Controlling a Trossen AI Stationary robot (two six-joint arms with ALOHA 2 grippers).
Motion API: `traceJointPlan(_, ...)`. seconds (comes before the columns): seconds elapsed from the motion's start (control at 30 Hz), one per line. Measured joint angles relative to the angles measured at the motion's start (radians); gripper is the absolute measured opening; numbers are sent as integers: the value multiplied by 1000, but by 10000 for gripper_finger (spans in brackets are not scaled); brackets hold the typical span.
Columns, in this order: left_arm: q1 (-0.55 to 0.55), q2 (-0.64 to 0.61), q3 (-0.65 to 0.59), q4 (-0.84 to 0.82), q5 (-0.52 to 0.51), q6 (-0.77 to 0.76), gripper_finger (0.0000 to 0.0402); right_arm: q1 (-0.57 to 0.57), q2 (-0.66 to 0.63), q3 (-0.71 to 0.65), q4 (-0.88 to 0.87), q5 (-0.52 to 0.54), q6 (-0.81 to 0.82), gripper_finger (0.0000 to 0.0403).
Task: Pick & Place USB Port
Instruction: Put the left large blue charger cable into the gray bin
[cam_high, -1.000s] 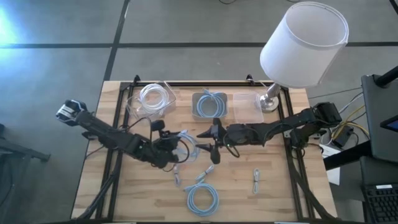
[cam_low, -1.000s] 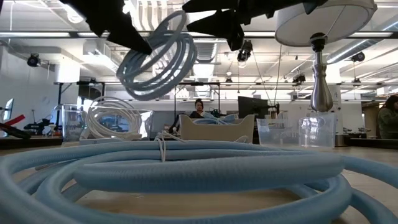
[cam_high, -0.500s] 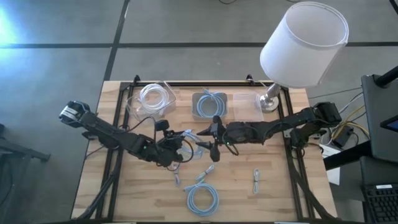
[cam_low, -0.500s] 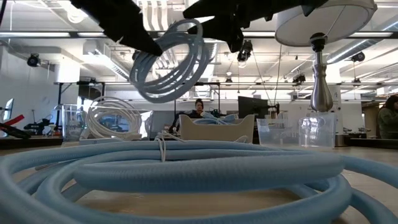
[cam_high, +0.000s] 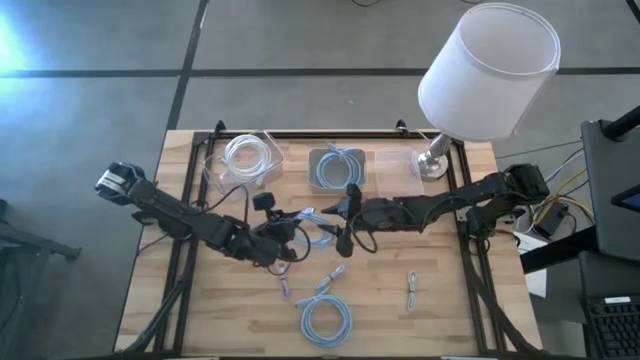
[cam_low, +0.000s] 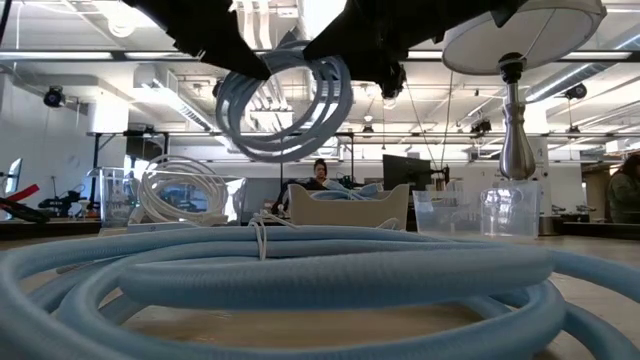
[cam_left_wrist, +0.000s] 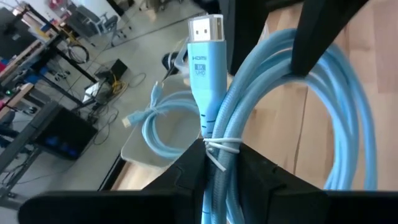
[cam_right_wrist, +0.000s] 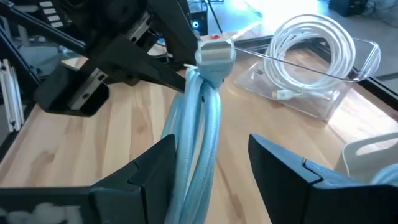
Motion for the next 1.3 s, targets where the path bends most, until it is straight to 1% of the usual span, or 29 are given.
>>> traceJointPlan(0.13,0,0,0,87,2,75,71,0,0,0,-1,0,-2,194)
traceJointPlan(0.23,0,0,0,113,2,111,71,0,0,0,-1,-2,-2,177)
traceJointPlan(0.33,1,0,0,114,2,112,71,0,0,0,-1,-5,-3,146)
traceJointPlan(0.57,1,0,0,112,2,107,71,0,0,0,-2,-8,-1,55)
traceJointPlan(0.67,2,0,0,109,3,85,71,-1,0,0,-3,-8,-2,30)
traceJointPlan(0.73,2,0,0,109,5,75,71,0,0,0,-3,-8,-2,24)
traceJointPlan(1.0,14,3,0,105,14,73,76,-2,0,0,-22,-6,5,27)
traceJointPlan(1.07,16,3,0,98,22,71,88,-2,0,0,-38,-4,13,27)
traceJointPlan(1.2,16,3,0,90,19,67,123,-4,2,-2,-83,16,27,27)
traceJointPlan(1.3,16,3,-4,86,22,50,150,-4,2,-2,-109,70,32,27)
